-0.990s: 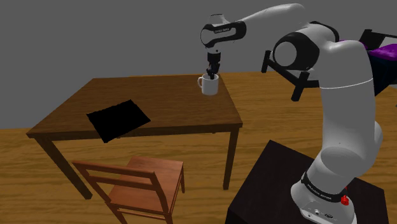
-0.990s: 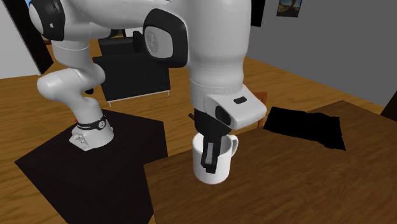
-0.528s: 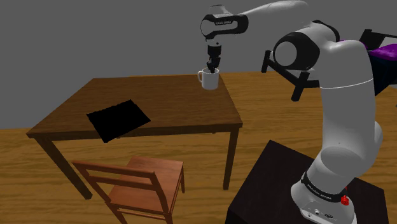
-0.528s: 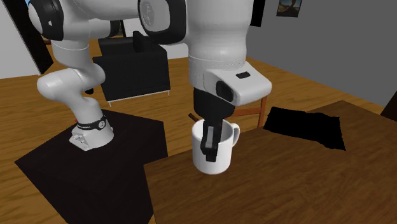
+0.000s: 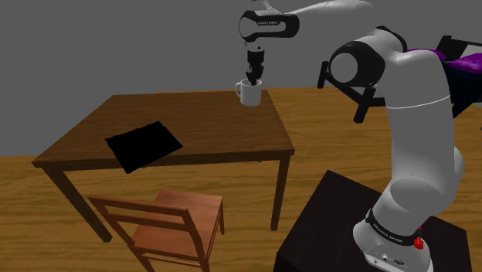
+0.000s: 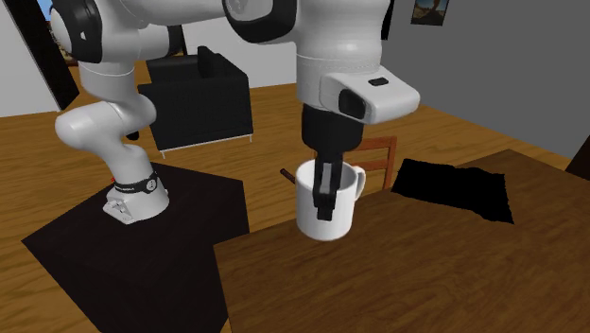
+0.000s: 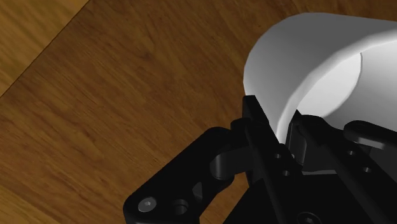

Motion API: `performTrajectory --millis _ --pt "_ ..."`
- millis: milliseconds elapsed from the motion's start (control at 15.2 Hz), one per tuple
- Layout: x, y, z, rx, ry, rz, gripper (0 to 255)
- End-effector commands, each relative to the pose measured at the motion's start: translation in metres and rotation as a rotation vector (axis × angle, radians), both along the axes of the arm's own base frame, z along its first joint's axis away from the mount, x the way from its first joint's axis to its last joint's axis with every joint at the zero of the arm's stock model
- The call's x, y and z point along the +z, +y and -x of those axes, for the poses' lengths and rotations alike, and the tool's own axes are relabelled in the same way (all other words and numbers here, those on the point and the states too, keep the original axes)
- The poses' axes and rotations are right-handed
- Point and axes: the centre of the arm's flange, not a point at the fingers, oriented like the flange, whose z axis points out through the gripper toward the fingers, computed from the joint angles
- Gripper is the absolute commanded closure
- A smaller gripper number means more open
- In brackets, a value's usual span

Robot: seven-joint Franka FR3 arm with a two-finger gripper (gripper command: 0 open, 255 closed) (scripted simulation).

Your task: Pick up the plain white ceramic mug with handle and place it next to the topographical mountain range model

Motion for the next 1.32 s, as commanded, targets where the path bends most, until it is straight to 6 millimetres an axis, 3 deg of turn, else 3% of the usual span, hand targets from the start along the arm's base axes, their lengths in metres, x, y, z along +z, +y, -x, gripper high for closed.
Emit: performTrajectory --millis 0,1254 --pt "-0.004 0.023 -0.008 0.000 0.000 0.000 255" --pt "-0.063 0.253 -0.092 0.000 0.000 0.000 255"
